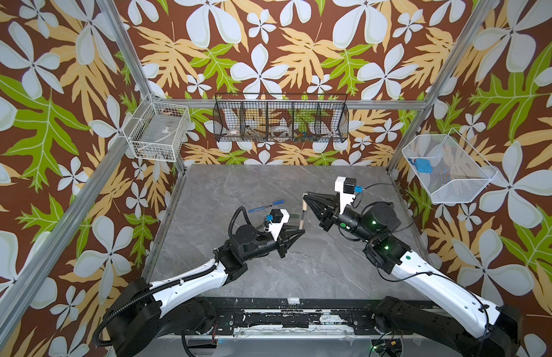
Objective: Insert pens into pen caps
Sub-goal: Put on the pen cap to the pen.
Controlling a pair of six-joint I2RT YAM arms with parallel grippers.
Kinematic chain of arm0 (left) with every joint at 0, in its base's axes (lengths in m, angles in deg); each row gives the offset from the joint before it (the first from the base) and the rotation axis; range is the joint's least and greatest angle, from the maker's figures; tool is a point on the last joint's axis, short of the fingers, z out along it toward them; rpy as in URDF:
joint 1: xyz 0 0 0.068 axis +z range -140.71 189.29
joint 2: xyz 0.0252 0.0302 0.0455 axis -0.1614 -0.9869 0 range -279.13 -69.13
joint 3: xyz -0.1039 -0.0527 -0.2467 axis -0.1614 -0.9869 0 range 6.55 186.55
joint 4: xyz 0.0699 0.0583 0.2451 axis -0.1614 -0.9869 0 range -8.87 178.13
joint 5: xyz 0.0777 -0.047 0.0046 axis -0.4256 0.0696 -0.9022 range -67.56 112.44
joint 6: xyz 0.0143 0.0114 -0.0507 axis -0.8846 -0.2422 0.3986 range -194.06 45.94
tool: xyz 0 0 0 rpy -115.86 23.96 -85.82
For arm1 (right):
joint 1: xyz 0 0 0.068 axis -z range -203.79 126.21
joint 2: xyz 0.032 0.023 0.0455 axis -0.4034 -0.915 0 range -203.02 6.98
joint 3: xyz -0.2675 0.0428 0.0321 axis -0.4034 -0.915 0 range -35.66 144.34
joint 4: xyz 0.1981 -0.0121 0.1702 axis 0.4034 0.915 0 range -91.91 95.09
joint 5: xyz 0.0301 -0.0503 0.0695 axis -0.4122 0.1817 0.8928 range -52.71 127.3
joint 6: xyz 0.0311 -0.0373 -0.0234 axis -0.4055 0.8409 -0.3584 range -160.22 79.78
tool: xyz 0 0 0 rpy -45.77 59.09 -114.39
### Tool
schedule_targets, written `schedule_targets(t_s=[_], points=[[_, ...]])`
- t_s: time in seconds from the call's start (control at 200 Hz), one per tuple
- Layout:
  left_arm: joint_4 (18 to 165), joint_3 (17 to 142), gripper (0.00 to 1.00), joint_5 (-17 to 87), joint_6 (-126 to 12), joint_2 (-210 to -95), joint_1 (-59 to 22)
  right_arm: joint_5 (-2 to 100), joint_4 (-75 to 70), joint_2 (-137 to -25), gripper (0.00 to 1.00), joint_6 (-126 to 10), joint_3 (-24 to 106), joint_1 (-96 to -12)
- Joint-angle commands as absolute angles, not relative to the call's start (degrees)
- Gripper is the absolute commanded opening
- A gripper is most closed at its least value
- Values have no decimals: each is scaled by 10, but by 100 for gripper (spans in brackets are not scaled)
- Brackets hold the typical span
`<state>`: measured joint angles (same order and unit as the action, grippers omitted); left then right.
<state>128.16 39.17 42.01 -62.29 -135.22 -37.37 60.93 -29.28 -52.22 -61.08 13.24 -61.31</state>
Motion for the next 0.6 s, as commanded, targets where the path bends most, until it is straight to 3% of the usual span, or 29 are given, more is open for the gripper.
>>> schedule_targets(t_s=[0.0, 0.596], points=[[1302, 394, 0, 426, -623, -1348, -374, 604, -310, -522, 12, -618, 127, -613], [1309, 414, 0, 431, -618, -1345, -374, 573, -309, -503, 12, -606, 93, -621]])
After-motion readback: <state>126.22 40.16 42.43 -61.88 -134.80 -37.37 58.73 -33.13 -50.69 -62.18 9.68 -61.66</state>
